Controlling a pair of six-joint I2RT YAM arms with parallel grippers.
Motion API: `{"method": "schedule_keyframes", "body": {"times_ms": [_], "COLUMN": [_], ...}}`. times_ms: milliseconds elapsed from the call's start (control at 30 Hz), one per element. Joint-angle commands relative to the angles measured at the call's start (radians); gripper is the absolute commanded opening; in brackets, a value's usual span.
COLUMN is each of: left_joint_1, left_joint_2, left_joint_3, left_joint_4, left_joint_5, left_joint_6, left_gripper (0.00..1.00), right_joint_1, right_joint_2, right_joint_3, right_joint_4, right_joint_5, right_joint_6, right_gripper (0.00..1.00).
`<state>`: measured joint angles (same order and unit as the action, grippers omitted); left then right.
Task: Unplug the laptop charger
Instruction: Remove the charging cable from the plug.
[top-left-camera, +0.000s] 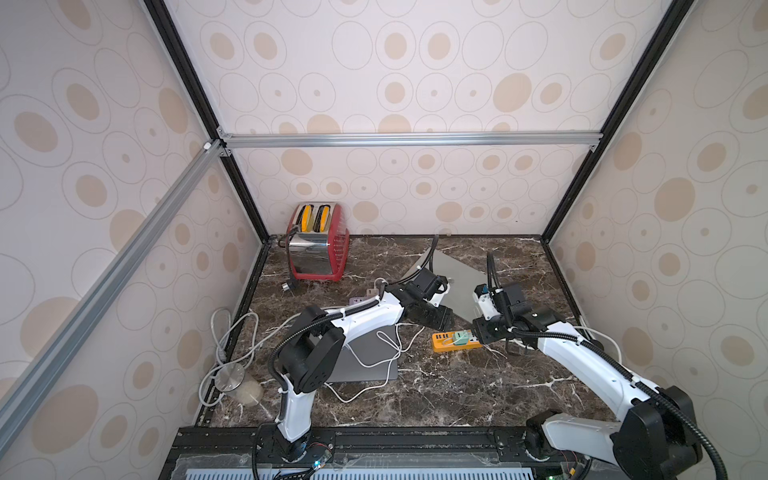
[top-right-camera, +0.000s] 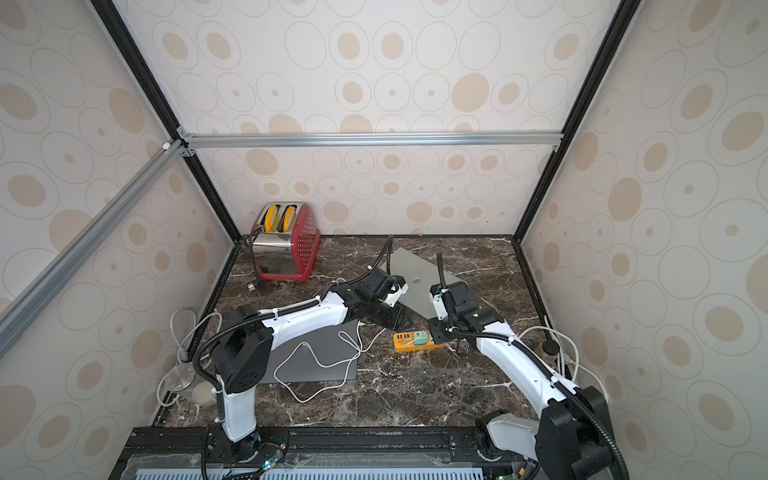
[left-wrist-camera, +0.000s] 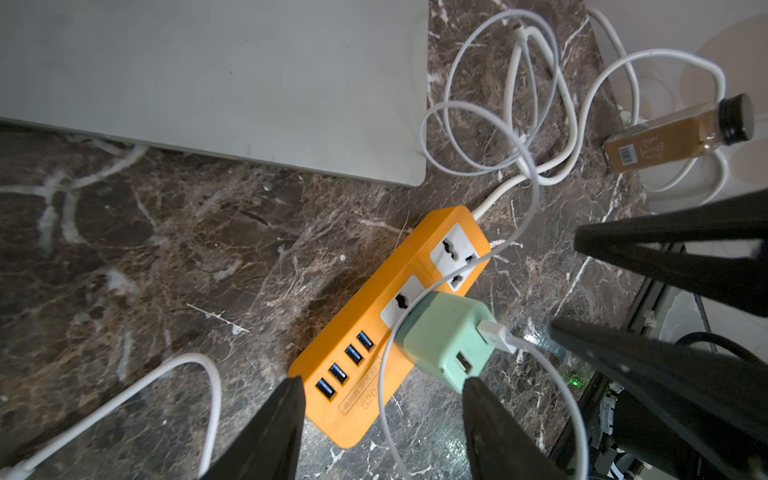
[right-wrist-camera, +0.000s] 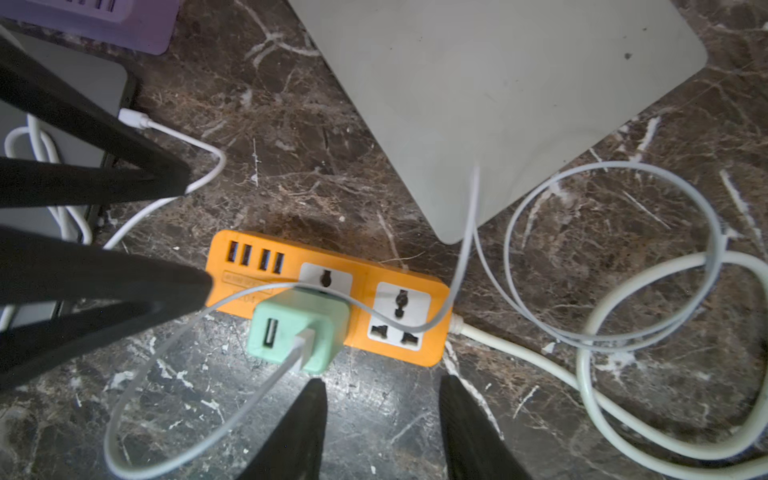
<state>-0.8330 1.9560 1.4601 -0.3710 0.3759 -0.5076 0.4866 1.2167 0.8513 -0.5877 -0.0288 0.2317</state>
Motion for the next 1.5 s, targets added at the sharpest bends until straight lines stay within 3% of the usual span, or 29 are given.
{"method": "schedule_keyframes", "body": {"times_ms": [0,600,867,1167,1467], "left_joint_1": [-0.021,-0.031,-0.039,-0.044,-0.046], "left_joint_2": [0.035,0.042,0.048,0.073,0.086], "left_joint_3": [0.05,0.063,0.06,0.072,0.056], "left_joint_4": [-0.01,-0.005,0.04,0.041,0.006], "left_joint_5": [0.018,0.021,0.065,0.094,0.039], "left_joint_6": [-0.014,-0.008,-0.023,-0.029,-0.019], "left_gripper": [0.62,0.63,0.63,0.63,0.64], "right_joint_1": [0.035,0.108,0.123,0.147,0.154], "right_joint_2": [-0.017,0.015,0.035,-0.011,-0.05], "right_joint_3": [-0.029,-0.044,-0.061,-0.15,-0.157], "right_joint_4": [0.014,0.065,0.094,0.23,0.216], "right_joint_5": [0.014,0.052,0.056,0.084,0.104], "right_joint_6": [0.047,0.072,0.085,0.11,0.113], "right_gripper": [0.47,0.45,0.37,0.34,0.34]}}
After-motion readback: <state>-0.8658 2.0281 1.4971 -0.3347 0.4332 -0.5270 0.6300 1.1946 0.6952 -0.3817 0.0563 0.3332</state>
